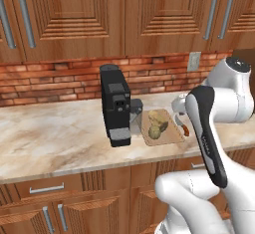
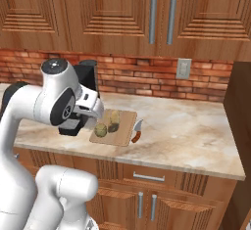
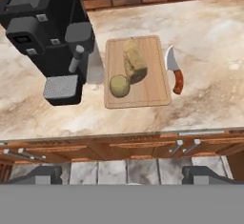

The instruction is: Retrieve the sausage and cheese from the fridge and place them on the cutting board on the counter.

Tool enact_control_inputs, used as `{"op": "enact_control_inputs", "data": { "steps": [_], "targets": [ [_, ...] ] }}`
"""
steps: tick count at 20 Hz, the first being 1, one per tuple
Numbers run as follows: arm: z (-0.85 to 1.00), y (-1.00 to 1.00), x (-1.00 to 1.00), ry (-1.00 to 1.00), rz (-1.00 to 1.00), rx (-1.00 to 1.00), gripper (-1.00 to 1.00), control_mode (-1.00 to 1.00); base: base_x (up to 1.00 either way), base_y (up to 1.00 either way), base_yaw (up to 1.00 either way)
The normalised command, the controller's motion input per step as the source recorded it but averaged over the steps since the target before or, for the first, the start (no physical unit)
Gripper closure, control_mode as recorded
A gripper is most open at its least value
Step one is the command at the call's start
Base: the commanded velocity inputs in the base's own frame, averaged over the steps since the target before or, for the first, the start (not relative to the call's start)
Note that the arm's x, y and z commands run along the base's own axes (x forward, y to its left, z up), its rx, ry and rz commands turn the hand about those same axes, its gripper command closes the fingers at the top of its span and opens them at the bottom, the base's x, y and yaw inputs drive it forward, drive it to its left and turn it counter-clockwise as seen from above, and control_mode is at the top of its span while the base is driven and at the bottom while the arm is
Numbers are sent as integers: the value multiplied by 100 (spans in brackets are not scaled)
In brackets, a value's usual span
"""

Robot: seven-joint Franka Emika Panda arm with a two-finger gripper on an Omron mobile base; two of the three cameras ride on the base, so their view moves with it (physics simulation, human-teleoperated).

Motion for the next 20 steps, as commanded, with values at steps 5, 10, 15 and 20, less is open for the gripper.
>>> {"op": "enact_control_inputs", "data": {
  "steps": [5, 10, 15, 20],
  "targets": [
    [29, 5, -19, 4, -4, -1, -100, -100, 0, 0, 0],
    [4, 12, -22, 4, -8, -3, -100, -100, 0, 0, 0],
    [11, 3, -25, 3, -10, -1, -100, -100, 0, 0, 0],
    [16, 0, -22, 0, -6, 0, -100, -100, 0, 0, 0]
  ]
}}
